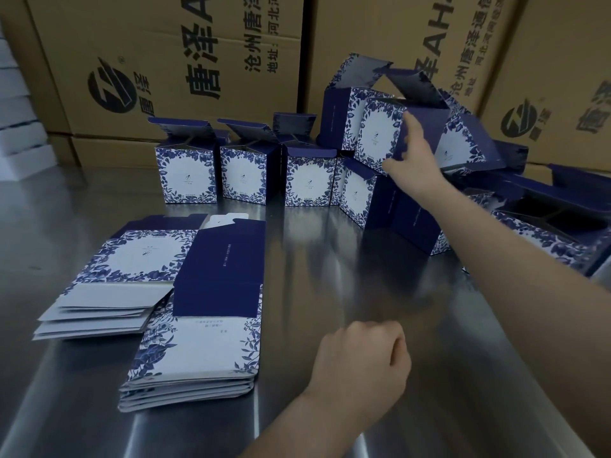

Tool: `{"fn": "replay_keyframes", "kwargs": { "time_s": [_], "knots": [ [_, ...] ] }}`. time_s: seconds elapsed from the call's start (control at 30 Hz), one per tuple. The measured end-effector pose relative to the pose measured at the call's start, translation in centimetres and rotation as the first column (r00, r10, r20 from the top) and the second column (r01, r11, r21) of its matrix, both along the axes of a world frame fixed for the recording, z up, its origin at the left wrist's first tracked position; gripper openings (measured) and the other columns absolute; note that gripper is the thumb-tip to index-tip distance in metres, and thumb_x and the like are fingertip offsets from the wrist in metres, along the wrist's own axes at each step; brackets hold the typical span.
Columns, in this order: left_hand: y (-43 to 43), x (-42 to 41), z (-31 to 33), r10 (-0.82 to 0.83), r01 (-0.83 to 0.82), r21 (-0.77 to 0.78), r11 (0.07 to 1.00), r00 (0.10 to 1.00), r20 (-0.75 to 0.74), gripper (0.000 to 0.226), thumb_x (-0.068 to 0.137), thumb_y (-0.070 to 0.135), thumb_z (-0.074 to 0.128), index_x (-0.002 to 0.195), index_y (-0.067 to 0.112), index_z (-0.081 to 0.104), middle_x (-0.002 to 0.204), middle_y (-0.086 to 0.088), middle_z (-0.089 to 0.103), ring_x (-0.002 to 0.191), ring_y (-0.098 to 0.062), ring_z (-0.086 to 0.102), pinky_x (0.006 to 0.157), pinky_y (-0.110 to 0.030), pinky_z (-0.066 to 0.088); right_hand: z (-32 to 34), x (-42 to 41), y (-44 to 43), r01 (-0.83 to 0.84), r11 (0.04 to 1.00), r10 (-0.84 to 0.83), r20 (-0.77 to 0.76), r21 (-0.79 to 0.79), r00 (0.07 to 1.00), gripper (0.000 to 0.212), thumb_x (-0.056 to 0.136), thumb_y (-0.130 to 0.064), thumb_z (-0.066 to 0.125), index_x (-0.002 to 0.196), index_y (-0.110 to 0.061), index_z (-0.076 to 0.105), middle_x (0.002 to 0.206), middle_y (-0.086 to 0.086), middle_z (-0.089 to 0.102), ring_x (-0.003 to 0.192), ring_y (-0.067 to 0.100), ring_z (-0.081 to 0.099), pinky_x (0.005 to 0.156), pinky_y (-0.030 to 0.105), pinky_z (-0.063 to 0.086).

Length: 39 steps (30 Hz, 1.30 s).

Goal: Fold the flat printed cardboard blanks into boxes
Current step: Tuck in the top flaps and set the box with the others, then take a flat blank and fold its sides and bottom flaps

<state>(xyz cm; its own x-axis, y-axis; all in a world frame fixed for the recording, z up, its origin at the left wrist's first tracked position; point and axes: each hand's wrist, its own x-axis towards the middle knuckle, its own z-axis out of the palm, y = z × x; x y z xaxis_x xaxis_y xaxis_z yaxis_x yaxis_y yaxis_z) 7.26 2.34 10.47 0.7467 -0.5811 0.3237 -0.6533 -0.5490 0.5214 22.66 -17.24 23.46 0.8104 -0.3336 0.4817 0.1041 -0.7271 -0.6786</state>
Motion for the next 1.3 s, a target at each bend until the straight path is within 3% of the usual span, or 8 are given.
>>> {"fn": "replay_keyframes", "kwargs": {
  "time_s": [0.13, 0.37, 0.5, 0.63, 0.77, 0.9, 1.1, 1.3],
  "knots": [
    [0.5, 0.6, 0.7, 0.099, -0.092, -0.083, 0.992, 0.991, 0.087, 0.019, 0.095, 0.035, 0.043, 0.095, 0.022, 0.058, 0.093, 0.004, 0.065, 0.09, -0.023, 0.059, 0.075, -0.038, 0.049, -3.5, -2.6, 2.6, -0.052, 0.982, 0.044, 0.05, 0.18, 0.998, 0.067, 0.089, -0.001, 0.054, 0.147, -0.028, 0.033, 0.119, 0.004, 0.054, 0.092, 0.015, 0.055, 0.072, 0.026, 0.047],
    [3.3, 3.2, 3.4, 0.481, -0.391, -0.341, 0.855, 0.845, 0.235, 0.023, 0.082, 0.018, 0.058, 0.099, 0.017, 0.073, 0.106, -0.003, 0.07, 0.1, -0.032, 0.06, 0.085, -0.042, 0.044, -9.6, -8.2, 8.9, -0.199, 0.887, 0.246, -0.062, 0.418, 0.967, 0.046, 0.088, 0.004, 0.055, 0.117, -0.032, 0.048, 0.099, 0.01, 0.069, 0.086, 0.023, 0.061, 0.078, 0.035, 0.046],
    [5.3, 5.2, 3.7, 0.643, -0.611, -0.234, 0.756, 0.76, 0.093, 0.037, 0.085, 0.024, 0.061, 0.122, 0.025, 0.064, 0.139, -0.002, 0.052, 0.136, -0.026, 0.034, 0.11, -0.045, 0.024, -10.9, -9.7, 11.7, -0.175, 0.83, 0.283, -0.129, 0.53, 0.95, 0.035, 0.087, 0.004, 0.052, 0.107, -0.024, 0.059, 0.089, 0.012, 0.071, 0.067, 0.017, 0.059, 0.069, 0.03, 0.048],
    [6.7, 6.8, 3.3, 0.673, -0.66, 0.151, 0.736, 0.738, -0.049, 0.064, 0.088, 0.042, 0.057, 0.146, 0.026, 0.033, 0.161, -0.01, 0.02, 0.15, -0.032, 0.006, 0.116, -0.055, 0.012, -12.1, -10.7, 13.3, -0.156, 0.791, 0.307, -0.163, 0.592, 0.938, 0.034, 0.088, 0.007, 0.042, 0.092, -0.02, 0.063, 0.076, 0.004, 0.065, 0.052, 0.014, 0.053, 0.044, 0.018, 0.043],
    [7.5, 7.1, 2.6, 0.656, -0.575, 0.45, 0.683, 0.754, -0.032, 0.058, 0.09, 0.04, 0.052, 0.143, 0.024, 0.034, 0.15, -0.012, 0.037, 0.138, -0.036, 0.031, 0.108, -0.046, 0.028, -12.7, -10.9, 13.6, -0.177, 0.829, 0.318, -0.187, 0.531, 0.93, 0.033, 0.089, 0.005, 0.043, 0.09, -0.019, 0.066, 0.074, 0.001, 0.066, 0.049, 0.013, 0.053, 0.046, 0.016, 0.042],
    [7.0, 6.6, 2.9, 0.624, -0.568, 0.419, 0.708, 0.781, 0.006, 0.048, 0.087, 0.037, 0.055, 0.133, 0.027, 0.046, 0.134, -0.007, 0.052, 0.127, -0.033, 0.042, 0.099, -0.041, 0.033, -12.7, -10.9, 13.1, -0.164, 0.801, 0.325, -0.187, 0.576, 0.927, 0.029, 0.094, 0.002, 0.043, 0.095, -0.018, 0.065, 0.08, 0.002, 0.065, 0.051, 0.013, 0.057, 0.047, 0.02, 0.046],
    [6.0, 5.5, 3.5, 0.582, -0.578, 0.229, 0.783, 0.811, 0.059, 0.032, 0.086, 0.04, 0.055, 0.114, 0.026, 0.056, 0.112, -0.001, 0.066, 0.108, -0.028, 0.057, 0.082, -0.035, 0.036, -12.1, -11.0, 12.2, -0.176, 0.524, 0.455, -0.1, 0.834, 0.885, 0.024, 0.102, -0.022, 0.05, 0.121, -0.009, 0.058, 0.106, 0.016, 0.067, 0.071, 0.022, 0.07, 0.059, 0.033, 0.059],
    [3.9, 3.4, 3.8, 0.509, -0.52, 0.018, 0.854, 0.843, 0.173, 0.025, 0.088, 0.039, 0.049, 0.109, 0.026, 0.05, 0.099, 0.001, 0.065, 0.096, -0.026, 0.061, 0.074, -0.034, 0.039, -11.7, -11.3, 12.7, -0.248, 0.231, 0.617, 0.056, 0.941, 0.785, 0.038, 0.102, -0.031, 0.049, 0.074, -0.025, 0.073, 0.068, -0.002, 0.068, 0.061, 0.009, 0.066, 0.056, 0.023, 0.052]
  ]
}}
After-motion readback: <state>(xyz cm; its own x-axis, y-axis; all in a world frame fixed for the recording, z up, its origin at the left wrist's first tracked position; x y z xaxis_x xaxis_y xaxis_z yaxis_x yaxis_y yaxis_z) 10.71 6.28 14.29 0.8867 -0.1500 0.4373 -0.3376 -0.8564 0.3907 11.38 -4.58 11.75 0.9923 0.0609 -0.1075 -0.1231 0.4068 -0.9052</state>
